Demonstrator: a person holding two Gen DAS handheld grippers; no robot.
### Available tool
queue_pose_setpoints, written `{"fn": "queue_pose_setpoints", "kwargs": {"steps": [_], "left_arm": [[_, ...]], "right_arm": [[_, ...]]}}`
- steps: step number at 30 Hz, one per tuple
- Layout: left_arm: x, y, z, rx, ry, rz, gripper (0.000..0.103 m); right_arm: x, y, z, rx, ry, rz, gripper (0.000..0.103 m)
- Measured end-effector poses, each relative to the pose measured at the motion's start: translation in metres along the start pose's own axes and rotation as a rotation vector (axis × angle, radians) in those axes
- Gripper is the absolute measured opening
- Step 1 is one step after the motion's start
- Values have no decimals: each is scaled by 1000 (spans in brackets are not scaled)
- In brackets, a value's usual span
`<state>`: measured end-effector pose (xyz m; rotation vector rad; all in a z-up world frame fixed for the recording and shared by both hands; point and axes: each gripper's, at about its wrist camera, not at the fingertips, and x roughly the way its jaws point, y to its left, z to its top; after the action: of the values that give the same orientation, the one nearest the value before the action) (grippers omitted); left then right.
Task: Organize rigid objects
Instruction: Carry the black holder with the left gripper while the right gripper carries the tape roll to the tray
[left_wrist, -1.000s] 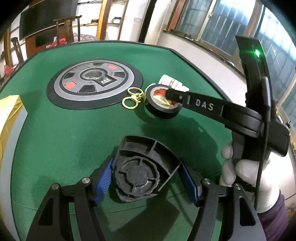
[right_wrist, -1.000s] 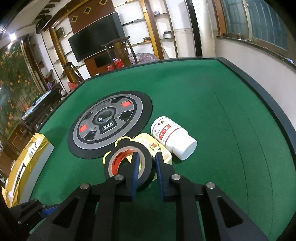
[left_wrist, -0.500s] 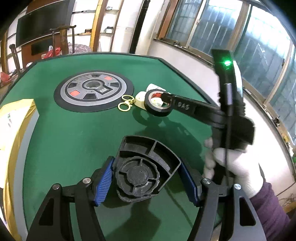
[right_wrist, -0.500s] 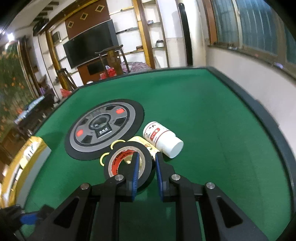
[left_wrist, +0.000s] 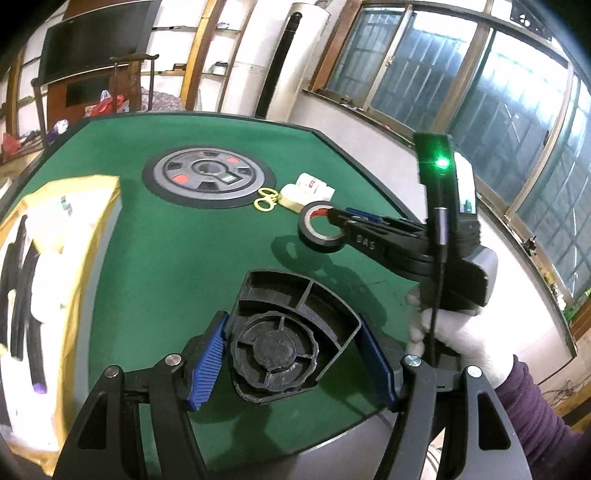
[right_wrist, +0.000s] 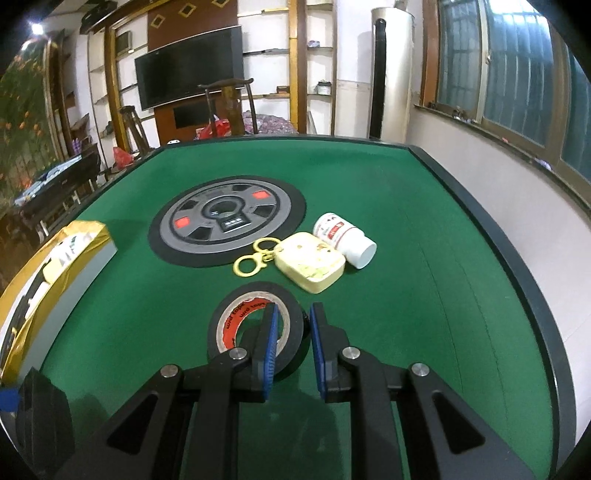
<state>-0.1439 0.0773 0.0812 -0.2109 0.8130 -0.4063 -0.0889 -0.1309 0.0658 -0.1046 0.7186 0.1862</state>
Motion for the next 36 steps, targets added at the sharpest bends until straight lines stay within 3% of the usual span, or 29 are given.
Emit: {"fn": "queue_pose_setpoints", "kwargs": {"steps": [23,36], "left_arm": [[-50,59,-28,-108,-49,26,72],[-96,120,-33,-226,-163,111,72]], "right_arm": [[-51,95,-14,-203,-33,58,17],[-63,142,-13,-294,-46,104,17]]}}
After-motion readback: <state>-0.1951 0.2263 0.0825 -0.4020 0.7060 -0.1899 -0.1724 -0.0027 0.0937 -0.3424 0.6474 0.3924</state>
